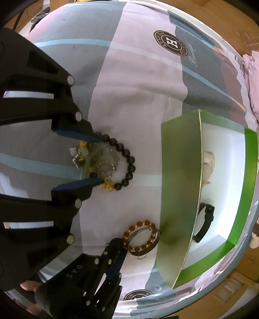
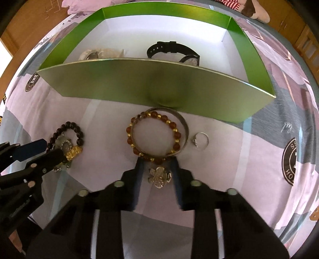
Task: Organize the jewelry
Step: 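Move the left gripper back over the black bead bracelet, then close the left gripper on the black bead bracelet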
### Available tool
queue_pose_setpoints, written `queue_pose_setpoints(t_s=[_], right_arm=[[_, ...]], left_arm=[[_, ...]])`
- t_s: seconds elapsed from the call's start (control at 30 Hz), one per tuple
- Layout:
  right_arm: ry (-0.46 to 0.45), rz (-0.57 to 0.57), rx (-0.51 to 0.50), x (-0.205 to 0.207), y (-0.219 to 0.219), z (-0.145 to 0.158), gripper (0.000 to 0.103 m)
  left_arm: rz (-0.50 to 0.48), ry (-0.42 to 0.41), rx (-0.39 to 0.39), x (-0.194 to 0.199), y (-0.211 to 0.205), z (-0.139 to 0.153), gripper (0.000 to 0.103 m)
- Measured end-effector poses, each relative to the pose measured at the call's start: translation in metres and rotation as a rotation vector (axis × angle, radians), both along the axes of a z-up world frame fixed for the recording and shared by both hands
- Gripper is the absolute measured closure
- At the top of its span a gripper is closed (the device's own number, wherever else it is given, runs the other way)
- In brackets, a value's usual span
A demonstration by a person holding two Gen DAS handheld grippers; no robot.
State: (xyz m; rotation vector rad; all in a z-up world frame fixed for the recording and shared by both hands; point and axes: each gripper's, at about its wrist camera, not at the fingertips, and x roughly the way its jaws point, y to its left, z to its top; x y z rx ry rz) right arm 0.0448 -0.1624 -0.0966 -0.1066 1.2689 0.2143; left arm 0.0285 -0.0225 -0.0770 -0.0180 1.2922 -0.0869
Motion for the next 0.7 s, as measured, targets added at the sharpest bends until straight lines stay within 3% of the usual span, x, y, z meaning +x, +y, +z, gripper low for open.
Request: queue_pose_setpoints(t_s=[0.07,0.23,0.37,0.57,0.7], right_arm=[[0.001,-0.002,0.009,-0.005,-0.004,0.001,0.085],[-0.003,-0.028,0.027,-0.008,-0.014,0.006,0.085],[-0.018,-0.057,0.047,-0.019,-0.036,0.018,0.085],[-0.010,-0.098,0.065,-0.020,-0.048,0.021,0.085],[-0.015,-0.104,0.063,-0.019,-0.045,0.020,0.085]], left_arm=[[-0.009,-0.002,-0.006,0.000,-0.003,0.000,0.082],[-0.021,-0.008,-0.013,0.000,-0.008,0.001,0.095],[-0.026,-0.030,-0.032,-0.008,-0.004,0.010,0.096],[-0.064,-0.177,-0.044,-0.021,-0.011,0.041,0.096],[-0.033,-0.175,-0.005,-0.019,-0.007,0.039,0.096]])
